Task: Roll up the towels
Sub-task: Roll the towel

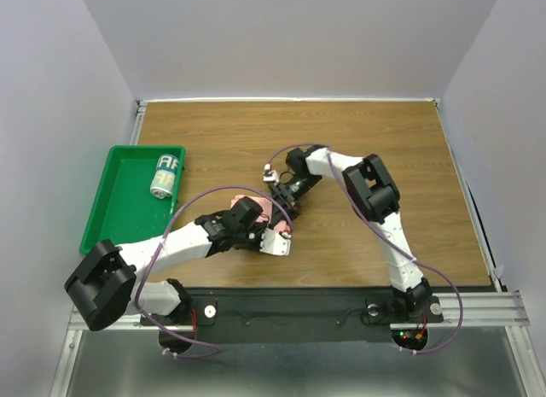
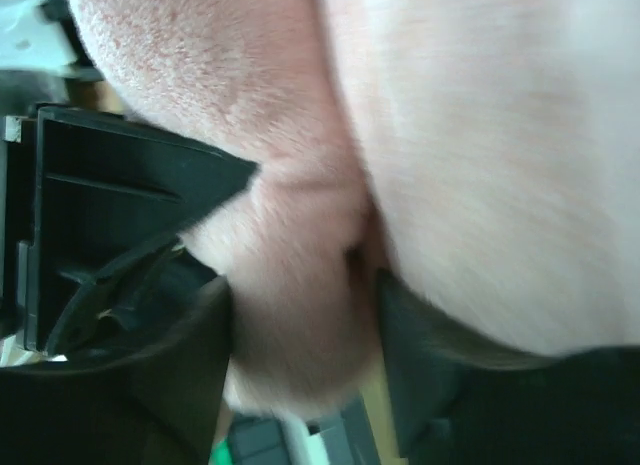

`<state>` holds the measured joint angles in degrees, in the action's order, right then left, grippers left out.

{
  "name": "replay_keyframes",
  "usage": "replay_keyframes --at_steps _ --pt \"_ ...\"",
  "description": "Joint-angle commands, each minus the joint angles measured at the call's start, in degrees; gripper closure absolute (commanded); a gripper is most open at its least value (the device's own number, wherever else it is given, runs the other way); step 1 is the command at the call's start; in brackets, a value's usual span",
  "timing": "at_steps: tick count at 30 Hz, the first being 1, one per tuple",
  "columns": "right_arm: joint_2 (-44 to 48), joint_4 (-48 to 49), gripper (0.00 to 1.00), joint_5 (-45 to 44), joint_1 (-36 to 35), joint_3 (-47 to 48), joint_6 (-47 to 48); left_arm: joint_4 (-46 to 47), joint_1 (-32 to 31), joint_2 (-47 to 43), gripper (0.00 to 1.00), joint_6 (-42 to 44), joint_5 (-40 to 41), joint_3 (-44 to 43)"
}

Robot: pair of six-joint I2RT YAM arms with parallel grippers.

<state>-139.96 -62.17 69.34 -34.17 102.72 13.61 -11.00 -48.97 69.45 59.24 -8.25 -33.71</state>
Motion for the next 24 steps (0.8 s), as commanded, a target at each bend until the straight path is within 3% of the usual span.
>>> replay_keyframes --at_steps 1,3,9,15,20,21,22,23,24 --pt "8.7 4.2 0.34 -10.9 9.3 2.8 -2.4 -15.6 0.4 4.3 0.96 -3.5 -9.3 -3.6" --pt "11.6 7.3 0.24 -13.0 13.0 2.4 -4.2 -18.6 1.9 6.5 0.97 -4.1 -12.3 -5.4" --pt "27.6 16.5 0.22 -20.0 19.4 -7.1 -5.9 -28.6 12.8 19.8 0.98 -2.1 -25.4 -16.7" --pt "42.5 19.5 0.21 -23.3 19.6 -17.8 1.9 -41.9 19.8 37.2 0.92 2.9 -31.7 -31.9" --pt "50.4 20.7 0.19 -26.8 16.3 -26.1 9.7 -50.4 23.1 49.4 0.87 5.7 -34.7 -45.6" --pt "52.6 21.5 0.11 -29.4 15.0 -27.1 11.2 -52.9 23.5 52.9 0.87 6.5 -35.2 -47.3" --pt "53.9 22.4 0.1 -31.0 13.7 -28.3 11.8 -52.9 23.8 54.3 0.87 5.8 -35.6 -48.9" --pt "55.0 25.6 0.01 -33.1 10.4 -30.7 12.1 -52.9 24.1 55.3 0.87 5.6 -35.6 -50.9" --pt "55.8 28.0 0.0 -38.3 8.6 -32.4 12.1 -52.9 24.1 56.7 0.87 5.7 -35.5 -51.6"
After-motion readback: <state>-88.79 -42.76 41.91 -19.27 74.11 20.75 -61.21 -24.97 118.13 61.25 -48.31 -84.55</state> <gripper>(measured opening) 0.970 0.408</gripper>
